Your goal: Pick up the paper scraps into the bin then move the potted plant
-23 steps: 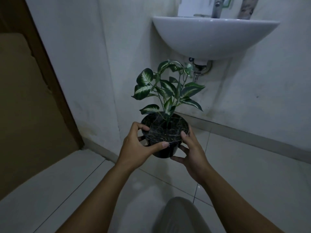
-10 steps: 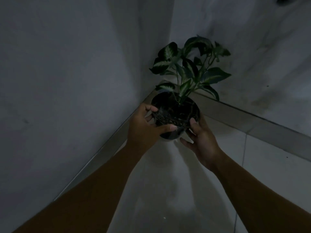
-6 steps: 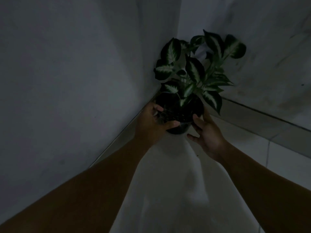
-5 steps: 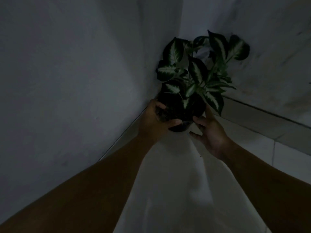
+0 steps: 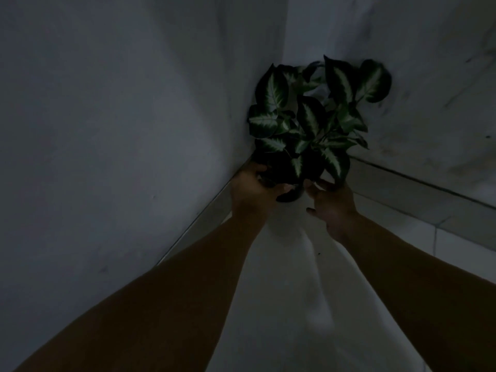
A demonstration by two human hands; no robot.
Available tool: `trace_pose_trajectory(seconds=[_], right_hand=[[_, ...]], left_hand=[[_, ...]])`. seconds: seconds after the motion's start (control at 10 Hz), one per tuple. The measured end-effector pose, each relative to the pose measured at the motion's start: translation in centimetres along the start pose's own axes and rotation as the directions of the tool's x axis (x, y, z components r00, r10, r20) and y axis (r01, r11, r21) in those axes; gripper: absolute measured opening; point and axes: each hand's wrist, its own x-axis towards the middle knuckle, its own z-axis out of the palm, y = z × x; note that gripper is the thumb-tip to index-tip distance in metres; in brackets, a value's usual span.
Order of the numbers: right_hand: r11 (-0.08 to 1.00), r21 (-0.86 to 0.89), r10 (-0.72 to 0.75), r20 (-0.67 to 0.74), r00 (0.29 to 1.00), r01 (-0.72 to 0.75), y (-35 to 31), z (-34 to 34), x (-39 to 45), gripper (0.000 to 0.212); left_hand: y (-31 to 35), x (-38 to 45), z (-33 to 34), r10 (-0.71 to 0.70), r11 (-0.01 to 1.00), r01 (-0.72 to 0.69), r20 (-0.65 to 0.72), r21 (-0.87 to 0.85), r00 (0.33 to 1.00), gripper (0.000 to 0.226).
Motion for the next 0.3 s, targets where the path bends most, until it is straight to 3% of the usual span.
trace_pose_trajectory(seconds=[0.1, 0.2, 0.3], right_hand=[[0.982, 0.014, 0.186, 0.014, 0.982, -0.186, -0.5, -0.4, -2.0, 0.06], [0.944, -0.088, 0.33, 0.17, 0.928, -0.319, -2.2, -1.0, -5.6, 0.042], [0.949, -0.181, 0.299, 0.26, 0.918, -0.258, -4.7, -1.3, -8.9, 0.032]], left_hand=[[0.6, -1.9, -1.9, 0.039, 0.998, -0.04, 0.031, 0.051, 0.999, 0.066], [1.8, -4.9, -4.9, 0.106, 0.989, -0.111, 0.054, 0.095, 0.993, 0.056], [3.0, -7.5, -8.1, 0.144, 0.984, -0.144, -0.001, 0.103, 0.99, 0.057]])
